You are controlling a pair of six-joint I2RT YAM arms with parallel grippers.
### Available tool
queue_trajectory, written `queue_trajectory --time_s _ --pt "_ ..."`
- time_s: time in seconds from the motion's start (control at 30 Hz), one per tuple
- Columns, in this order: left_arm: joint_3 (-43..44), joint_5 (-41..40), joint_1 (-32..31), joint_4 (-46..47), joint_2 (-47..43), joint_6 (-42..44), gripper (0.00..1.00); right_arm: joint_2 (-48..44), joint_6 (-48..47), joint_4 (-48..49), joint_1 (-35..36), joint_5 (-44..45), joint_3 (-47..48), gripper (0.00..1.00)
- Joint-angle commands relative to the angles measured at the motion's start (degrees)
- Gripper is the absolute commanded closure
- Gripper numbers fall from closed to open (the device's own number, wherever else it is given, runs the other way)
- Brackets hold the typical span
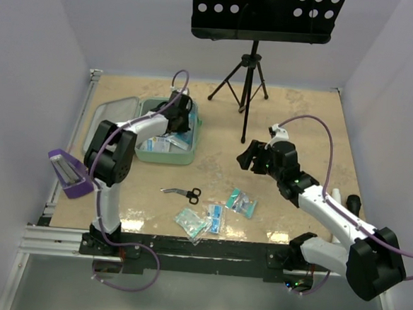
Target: Organize the medicine kit
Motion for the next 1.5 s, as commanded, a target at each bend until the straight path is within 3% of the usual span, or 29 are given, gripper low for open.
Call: queue_trajectory --time_s 0.0,0.13,0.33,0.43,0.53,0.7,1.03,1.1,1.13,1.17,1.47 --pt "-1.53 -2.75 0.61 1.29 -10.82 2.03 0.80 0.67 -0.41 1.97 0.05 0.05 2.64 0.30" --pt "-2.59 -2.41 0.53 0.41 -17.15 2.29 0.60 0.59 -0.24 2.76 0.05 -0.30 2.29 0.30" --pt "-13.19 0.85 -1.84 0.05 -30.32 2.55 0.58 -2.13 -0.68 2.76 0.05 -0.65 0.36 0.30" --pt "-22.69 -0.47 -7.45 0.32 -38.67 0.99 0.57 -3.36 -1.29 2.50 0.05 -0.65 -0.79 0.30" --pt "-29.73 -3.36 -17.02 -0.56 -45.71 -2.70 0.50 -3.98 -1.73 2.76 0.13 -1.18 -1.49 0.30" --pt "-38.70 -3.64 -27.07 -0.92 -49.77 -8.77 0.41 -2.58 -1.47 3.29 0.92 -1.80 -1.67 0.29" --pt "-49.78 -3.64 -28.22 -4.77 -59.78 -18.96 0.36 -0.20 1.61 2.85 8.57 1.81 -1.67 0.29" --pt "-51.36 -3.29 -28.22 -6.09 -62.60 -22.12 0.23 0.23 1.43 3.37 9.10 1.28 -1.93 0.29" --pt "-52.07 -2.50 -28.22 -6.36 -63.83 -23.01 0.04 0.59 1.08 3.64 9.45 1.11 -1.93 0.29" --pt "-52.59 -1.62 -28.30 -6.88 -64.53 -23.63 0.00 0.85 0.73 3.90 10.06 1.19 -1.76 0.28" --pt "-58.04 7.87 -28.22 -7.51 -64.45 -24.08 0.01 7.97 -0.24 4.96 19.29 1.80 1.23 0.28"
